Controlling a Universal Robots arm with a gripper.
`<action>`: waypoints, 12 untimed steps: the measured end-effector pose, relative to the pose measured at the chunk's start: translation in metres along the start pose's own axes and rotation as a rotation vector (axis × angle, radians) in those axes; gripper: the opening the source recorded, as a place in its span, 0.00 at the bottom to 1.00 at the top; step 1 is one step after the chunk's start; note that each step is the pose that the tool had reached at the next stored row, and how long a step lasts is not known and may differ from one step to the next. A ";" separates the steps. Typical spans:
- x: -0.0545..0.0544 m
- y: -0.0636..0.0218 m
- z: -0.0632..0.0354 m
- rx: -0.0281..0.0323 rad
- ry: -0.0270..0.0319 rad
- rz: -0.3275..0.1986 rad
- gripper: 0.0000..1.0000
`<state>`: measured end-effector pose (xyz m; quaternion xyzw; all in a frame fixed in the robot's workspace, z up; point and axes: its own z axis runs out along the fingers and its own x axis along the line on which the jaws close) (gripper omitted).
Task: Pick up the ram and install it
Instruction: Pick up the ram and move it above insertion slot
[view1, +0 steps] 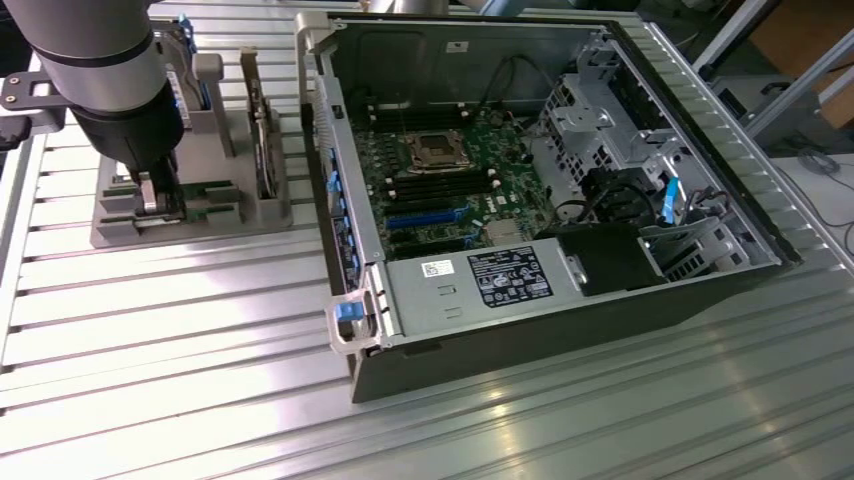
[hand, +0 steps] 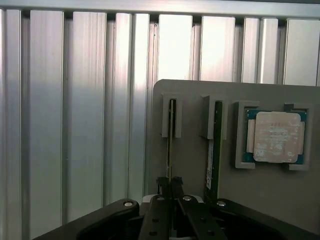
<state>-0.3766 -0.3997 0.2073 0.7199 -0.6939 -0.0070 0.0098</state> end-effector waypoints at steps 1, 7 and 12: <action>0.000 0.0000 0.0000 0.0000 0.0000 0.000 0.12; 0.000 0.0002 -0.0106 0.0001 0.0010 0.000 0.12; 0.000 0.0003 -0.0143 0.0001 0.0015 0.000 0.12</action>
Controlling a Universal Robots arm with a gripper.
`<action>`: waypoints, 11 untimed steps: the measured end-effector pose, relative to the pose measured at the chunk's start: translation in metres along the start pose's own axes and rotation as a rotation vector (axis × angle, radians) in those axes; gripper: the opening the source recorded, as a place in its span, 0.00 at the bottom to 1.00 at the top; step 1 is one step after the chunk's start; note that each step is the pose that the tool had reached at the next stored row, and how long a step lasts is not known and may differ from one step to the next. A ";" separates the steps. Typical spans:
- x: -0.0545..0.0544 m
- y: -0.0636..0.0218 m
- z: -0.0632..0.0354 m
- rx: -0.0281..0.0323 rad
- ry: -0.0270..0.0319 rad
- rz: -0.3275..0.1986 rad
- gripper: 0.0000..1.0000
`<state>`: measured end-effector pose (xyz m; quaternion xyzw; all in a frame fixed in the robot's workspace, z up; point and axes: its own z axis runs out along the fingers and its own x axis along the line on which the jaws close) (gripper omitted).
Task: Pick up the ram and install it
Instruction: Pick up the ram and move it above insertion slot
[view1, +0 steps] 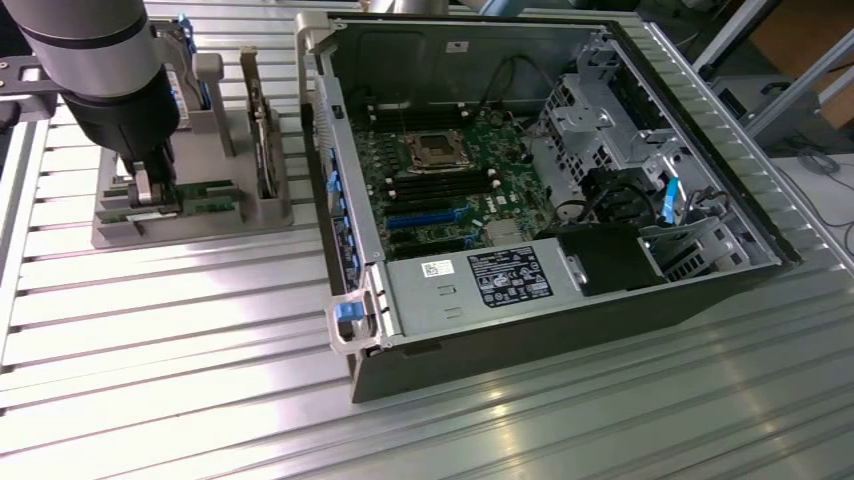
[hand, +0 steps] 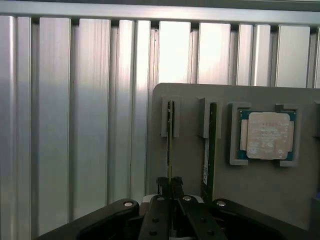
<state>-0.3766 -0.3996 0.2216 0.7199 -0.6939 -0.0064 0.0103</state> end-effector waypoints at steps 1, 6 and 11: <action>0.000 0.0000 -0.0005 0.0000 0.0000 0.000 0.12; 0.000 0.0001 -0.0020 -0.0001 0.0004 0.000 0.12; 0.000 0.0001 -0.0039 -0.0001 0.0008 0.000 0.12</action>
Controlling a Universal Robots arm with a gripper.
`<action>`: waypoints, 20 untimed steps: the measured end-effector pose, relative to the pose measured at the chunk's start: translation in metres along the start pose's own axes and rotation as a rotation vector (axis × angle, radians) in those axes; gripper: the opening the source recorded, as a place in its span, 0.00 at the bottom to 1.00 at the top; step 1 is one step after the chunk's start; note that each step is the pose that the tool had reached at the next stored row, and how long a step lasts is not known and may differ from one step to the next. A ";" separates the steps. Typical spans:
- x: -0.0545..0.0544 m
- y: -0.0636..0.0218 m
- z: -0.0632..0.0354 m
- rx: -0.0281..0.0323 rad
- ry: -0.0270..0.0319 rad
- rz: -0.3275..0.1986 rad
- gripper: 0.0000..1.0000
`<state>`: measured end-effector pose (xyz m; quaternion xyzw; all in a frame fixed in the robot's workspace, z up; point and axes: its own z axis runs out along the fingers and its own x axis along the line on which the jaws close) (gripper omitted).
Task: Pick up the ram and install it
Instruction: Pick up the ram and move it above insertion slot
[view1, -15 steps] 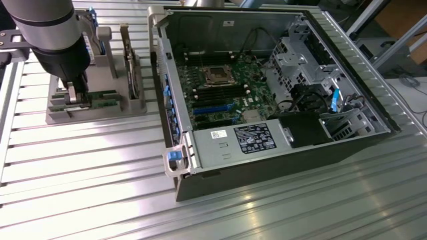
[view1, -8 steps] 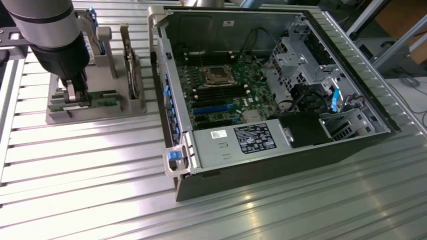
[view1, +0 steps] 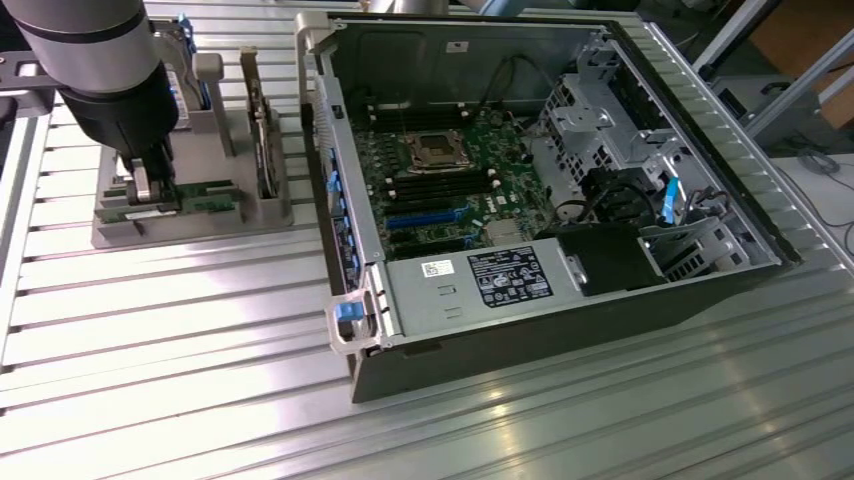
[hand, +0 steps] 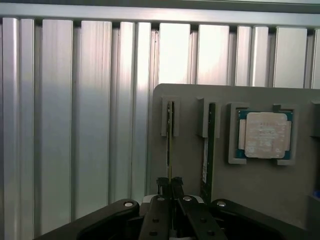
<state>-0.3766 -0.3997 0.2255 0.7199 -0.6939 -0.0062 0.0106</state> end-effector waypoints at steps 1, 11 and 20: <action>0.000 0.0000 -0.0005 0.0000 0.0000 0.000 0.12; 0.000 0.0001 -0.0037 0.0000 0.0004 0.000 0.12; 0.000 0.0002 -0.0070 -0.0001 0.0006 0.000 0.12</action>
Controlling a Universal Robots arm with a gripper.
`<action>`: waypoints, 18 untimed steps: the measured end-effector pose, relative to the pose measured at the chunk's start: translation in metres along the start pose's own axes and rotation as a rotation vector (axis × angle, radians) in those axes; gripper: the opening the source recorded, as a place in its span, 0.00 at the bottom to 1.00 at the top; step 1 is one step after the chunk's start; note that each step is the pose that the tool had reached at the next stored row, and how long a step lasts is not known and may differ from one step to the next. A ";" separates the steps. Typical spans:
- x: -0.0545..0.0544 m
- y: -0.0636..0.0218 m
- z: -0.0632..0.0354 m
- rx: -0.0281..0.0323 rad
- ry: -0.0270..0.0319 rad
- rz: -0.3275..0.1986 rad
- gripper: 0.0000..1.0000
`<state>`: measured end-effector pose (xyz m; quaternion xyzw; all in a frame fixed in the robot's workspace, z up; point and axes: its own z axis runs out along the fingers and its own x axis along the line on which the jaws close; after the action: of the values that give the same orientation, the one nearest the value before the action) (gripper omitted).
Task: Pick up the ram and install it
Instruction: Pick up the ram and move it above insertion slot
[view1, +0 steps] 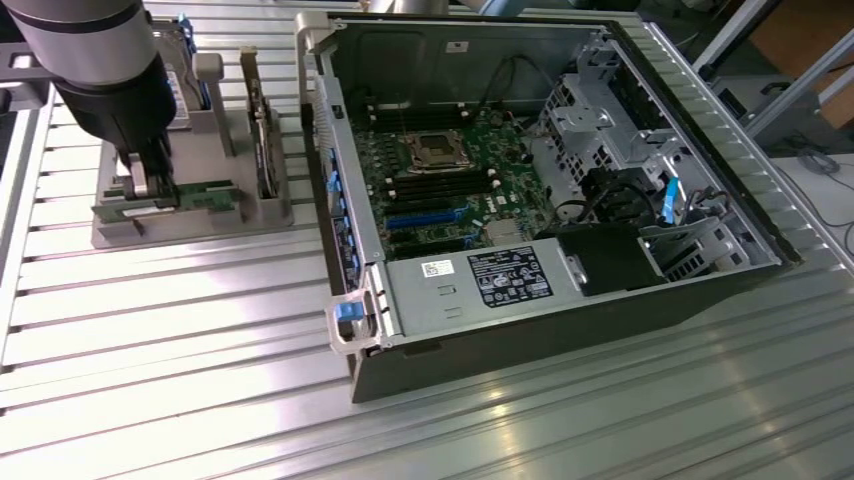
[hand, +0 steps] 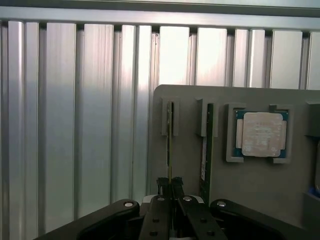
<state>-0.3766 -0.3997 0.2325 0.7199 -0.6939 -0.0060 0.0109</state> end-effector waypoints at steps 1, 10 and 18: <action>0.000 0.0000 -0.0008 0.0000 0.0000 0.000 0.12; 0.000 0.0002 -0.0080 0.0002 -0.0001 0.000 0.12; 0.000 0.0003 -0.0115 0.0001 -0.0001 0.000 0.12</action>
<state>-0.3766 -0.3997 0.2440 0.7199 -0.6939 -0.0060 0.0108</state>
